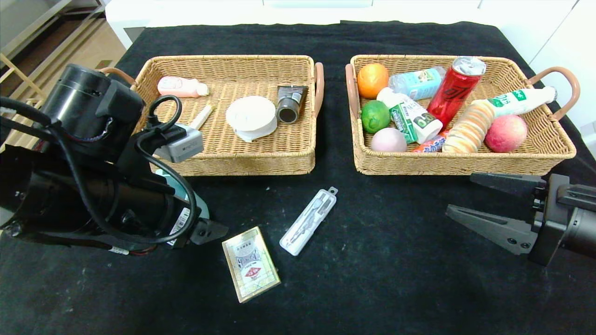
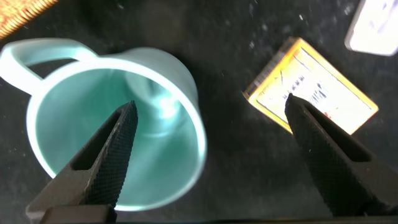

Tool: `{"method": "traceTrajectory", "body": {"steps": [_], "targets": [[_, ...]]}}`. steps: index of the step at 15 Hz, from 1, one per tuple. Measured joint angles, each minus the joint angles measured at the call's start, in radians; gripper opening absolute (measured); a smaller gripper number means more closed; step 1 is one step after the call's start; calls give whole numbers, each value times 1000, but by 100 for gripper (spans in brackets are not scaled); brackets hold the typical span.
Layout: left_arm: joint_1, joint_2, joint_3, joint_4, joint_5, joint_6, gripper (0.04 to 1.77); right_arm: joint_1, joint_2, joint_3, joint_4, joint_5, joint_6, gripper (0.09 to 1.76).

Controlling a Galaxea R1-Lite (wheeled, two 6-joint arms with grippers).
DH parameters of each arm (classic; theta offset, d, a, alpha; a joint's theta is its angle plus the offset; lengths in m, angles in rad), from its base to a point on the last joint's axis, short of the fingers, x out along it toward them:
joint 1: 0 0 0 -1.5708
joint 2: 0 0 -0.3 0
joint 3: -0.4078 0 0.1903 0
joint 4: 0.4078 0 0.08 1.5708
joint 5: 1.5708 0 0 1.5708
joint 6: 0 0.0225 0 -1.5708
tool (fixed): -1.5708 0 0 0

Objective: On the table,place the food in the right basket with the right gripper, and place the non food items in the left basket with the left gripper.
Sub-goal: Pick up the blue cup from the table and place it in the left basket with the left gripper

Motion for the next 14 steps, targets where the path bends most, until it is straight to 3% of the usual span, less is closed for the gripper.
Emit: {"method": "traceTrajectory", "body": {"steps": [5, 6, 9, 13, 14], "targets": [[6, 16, 18, -48, -1, -1, 172, -1, -1, 0, 0, -1, 0, 170], [6, 21, 19, -49, 0, -2, 164, -1, -1, 0, 0, -2, 0, 170], [6, 29, 26, -51, 0, -2, 115, -2, 1, -2, 0, -2, 1, 170], [6, 30, 36, -51, -2, -2, 68, -2, 4, -2, 0, -2, 1, 170], [6, 30, 41, -52, 8, 3, 16, -2, 6, -2, 0, -2, 1, 171]]}}
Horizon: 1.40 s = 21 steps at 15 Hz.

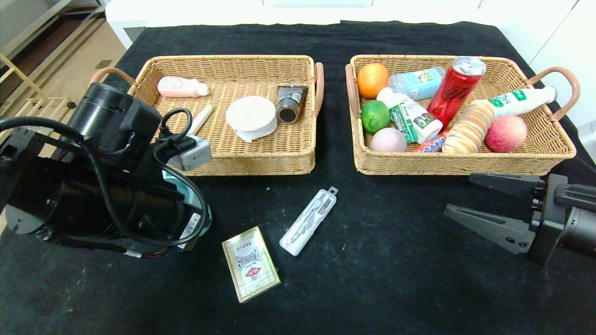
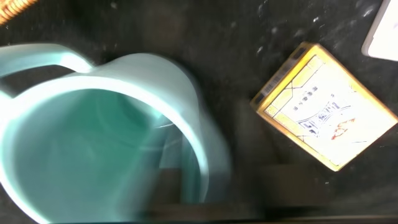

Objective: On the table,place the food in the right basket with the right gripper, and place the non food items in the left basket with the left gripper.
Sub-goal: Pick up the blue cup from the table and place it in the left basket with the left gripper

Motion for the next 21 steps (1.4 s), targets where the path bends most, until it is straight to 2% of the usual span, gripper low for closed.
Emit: {"method": "traceTrajectory", "body": {"steps": [15, 21], "targets": [[-1, -12, 23, -10, -13, -13, 19, 8, 10, 6, -1, 0, -1, 171], [-8, -100, 40, -31, -20, -46, 19, 19, 10, 10, 1, 2, 0, 171]]}}
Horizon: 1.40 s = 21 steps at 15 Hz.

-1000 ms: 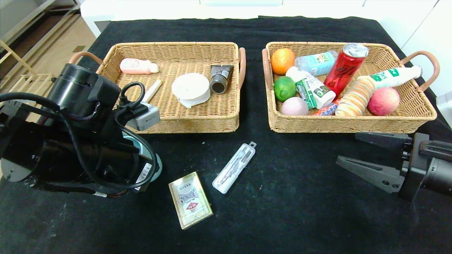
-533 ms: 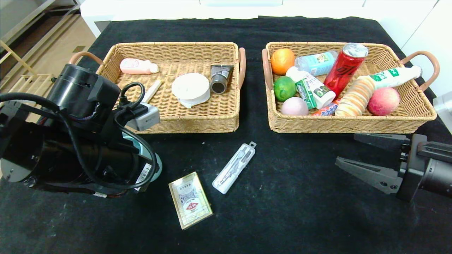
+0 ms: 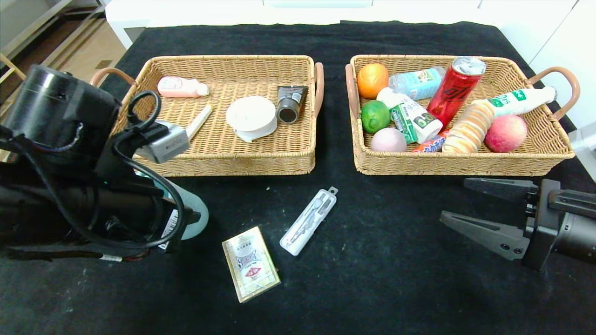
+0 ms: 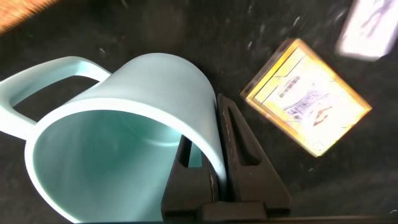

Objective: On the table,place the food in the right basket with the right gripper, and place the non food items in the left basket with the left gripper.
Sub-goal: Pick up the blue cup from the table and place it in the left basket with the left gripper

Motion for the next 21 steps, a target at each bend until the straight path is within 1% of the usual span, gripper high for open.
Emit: {"method": "traceTrajectory", "body": {"steps": [1, 4, 9, 12, 13, 19, 21], "targets": [[0, -17, 2, -31, -1, -17, 19, 4, 0, 1, 0, 0, 0, 171], [12, -50, -2, -75, -4, -24, 19, 7, 9, 1, -1, -1, 0, 171], [29, -70, -11, -210, -5, -33, 19, 7, 15, 3, 0, -2, -1, 171], [50, -61, -22, -316, -1, -54, 19, 5, 14, 1, -1, -1, -1, 171], [61, -53, -33, -345, -1, -55, 19, 5, 13, 1, -1, -1, -1, 171], [107, 33, -133, -420, -4, -54, 19, 5, 14, 1, -1, -2, -1, 171], [114, 77, -181, -427, -5, -54, 19, 5, 14, 1, -1, -2, -2, 171]]}}
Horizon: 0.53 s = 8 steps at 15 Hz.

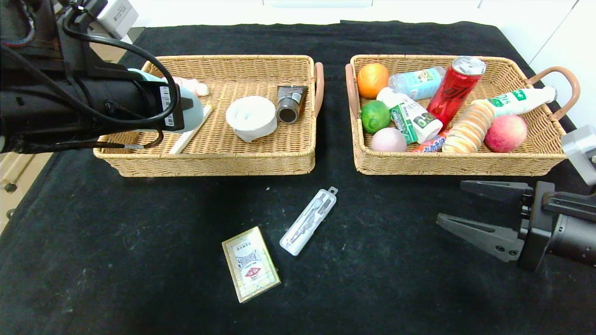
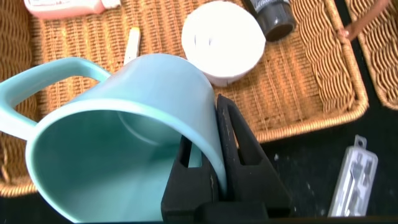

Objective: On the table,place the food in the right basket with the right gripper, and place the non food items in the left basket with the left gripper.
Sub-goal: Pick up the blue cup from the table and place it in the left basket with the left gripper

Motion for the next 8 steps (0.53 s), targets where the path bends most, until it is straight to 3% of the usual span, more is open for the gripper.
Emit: {"method": "traceTrajectory", "body": {"steps": [8], "targets": [[28, 172, -189, -3, -2, 2, 19, -2, -1, -1, -1, 0, 1, 171]]}}
